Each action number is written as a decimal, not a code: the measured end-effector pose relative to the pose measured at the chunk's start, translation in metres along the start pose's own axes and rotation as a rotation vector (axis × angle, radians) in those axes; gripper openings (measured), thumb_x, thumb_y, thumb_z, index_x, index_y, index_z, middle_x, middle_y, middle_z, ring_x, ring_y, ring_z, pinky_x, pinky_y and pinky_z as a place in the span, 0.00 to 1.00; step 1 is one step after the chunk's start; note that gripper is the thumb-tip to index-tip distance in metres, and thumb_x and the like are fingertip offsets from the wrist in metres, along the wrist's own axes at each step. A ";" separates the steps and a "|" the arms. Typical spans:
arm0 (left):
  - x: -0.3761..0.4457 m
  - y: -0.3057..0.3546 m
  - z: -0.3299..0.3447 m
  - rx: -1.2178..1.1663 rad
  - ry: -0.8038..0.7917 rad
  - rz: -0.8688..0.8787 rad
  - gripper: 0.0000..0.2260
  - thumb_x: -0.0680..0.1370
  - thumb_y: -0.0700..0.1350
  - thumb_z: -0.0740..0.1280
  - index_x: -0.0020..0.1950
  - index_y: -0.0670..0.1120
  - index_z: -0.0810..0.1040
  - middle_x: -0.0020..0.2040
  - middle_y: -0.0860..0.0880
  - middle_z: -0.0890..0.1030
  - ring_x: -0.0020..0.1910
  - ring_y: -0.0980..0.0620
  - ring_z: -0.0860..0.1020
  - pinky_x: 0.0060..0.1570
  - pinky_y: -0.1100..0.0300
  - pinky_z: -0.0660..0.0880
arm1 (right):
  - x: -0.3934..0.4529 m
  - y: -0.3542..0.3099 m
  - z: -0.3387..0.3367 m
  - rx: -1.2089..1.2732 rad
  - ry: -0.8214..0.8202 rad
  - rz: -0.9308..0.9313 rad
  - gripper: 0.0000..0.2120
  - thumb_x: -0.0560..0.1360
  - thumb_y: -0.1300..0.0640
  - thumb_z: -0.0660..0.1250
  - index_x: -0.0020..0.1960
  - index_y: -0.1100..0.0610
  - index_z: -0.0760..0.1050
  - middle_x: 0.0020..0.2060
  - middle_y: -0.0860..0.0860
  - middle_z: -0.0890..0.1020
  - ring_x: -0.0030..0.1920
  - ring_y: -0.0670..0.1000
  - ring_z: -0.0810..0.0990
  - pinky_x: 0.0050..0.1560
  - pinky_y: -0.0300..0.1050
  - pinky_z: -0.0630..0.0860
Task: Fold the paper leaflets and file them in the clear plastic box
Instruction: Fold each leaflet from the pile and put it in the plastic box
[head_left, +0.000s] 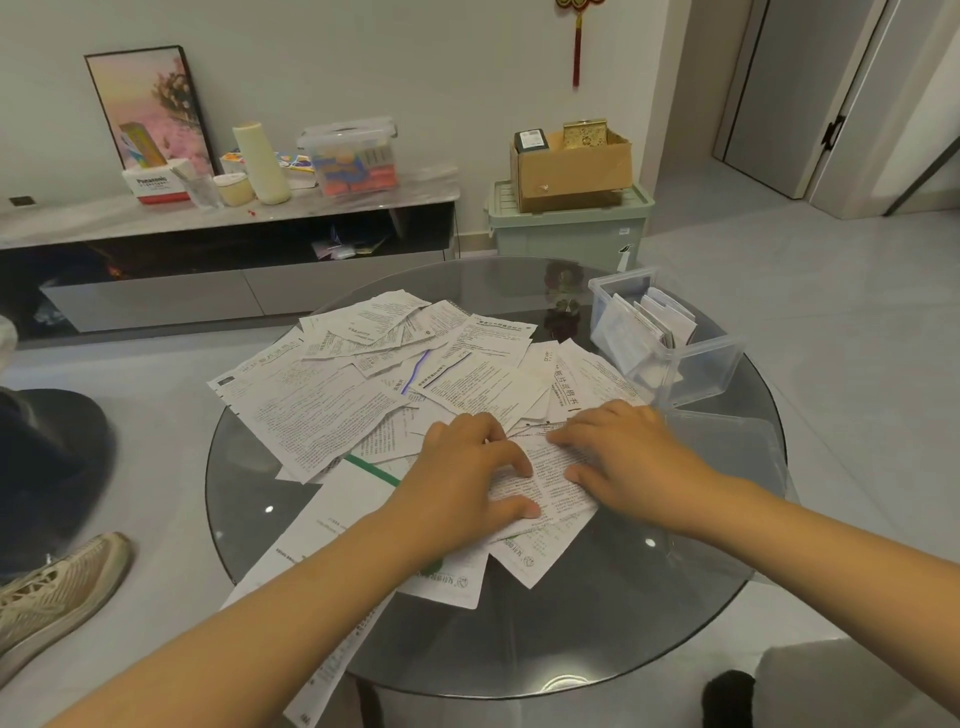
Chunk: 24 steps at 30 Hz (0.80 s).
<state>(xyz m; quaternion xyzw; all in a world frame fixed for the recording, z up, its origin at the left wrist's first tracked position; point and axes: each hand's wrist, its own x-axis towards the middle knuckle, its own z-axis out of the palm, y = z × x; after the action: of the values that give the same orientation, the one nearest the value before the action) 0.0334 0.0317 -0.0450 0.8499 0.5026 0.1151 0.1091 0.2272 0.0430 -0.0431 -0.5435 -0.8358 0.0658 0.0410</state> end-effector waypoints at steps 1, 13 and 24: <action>0.000 0.000 0.000 -0.005 -0.011 0.005 0.17 0.72 0.60 0.69 0.58 0.57 0.78 0.53 0.57 0.67 0.58 0.58 0.64 0.60 0.62 0.55 | -0.001 0.000 0.000 -0.020 0.015 0.008 0.21 0.78 0.46 0.58 0.70 0.44 0.65 0.65 0.43 0.70 0.65 0.48 0.63 0.62 0.43 0.56; 0.002 0.002 0.002 -0.020 -0.066 0.008 0.13 0.77 0.50 0.66 0.62 0.56 0.77 0.56 0.57 0.70 0.57 0.53 0.67 0.57 0.64 0.62 | -0.023 -0.009 -0.019 0.331 -0.132 0.187 0.07 0.72 0.57 0.66 0.45 0.45 0.73 0.34 0.44 0.77 0.35 0.46 0.76 0.35 0.37 0.72; -0.007 0.007 -0.003 -0.053 -0.183 0.082 0.37 0.59 0.77 0.57 0.60 0.58 0.75 0.59 0.59 0.70 0.59 0.60 0.67 0.61 0.61 0.66 | -0.029 0.000 -0.039 0.866 -0.539 0.224 0.12 0.74 0.62 0.68 0.57 0.56 0.77 0.47 0.55 0.85 0.43 0.49 0.84 0.36 0.33 0.76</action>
<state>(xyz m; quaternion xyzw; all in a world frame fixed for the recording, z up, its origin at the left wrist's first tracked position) 0.0345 0.0225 -0.0408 0.8736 0.4520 0.0546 0.1720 0.2441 0.0187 -0.0048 -0.5267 -0.6495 0.5471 0.0378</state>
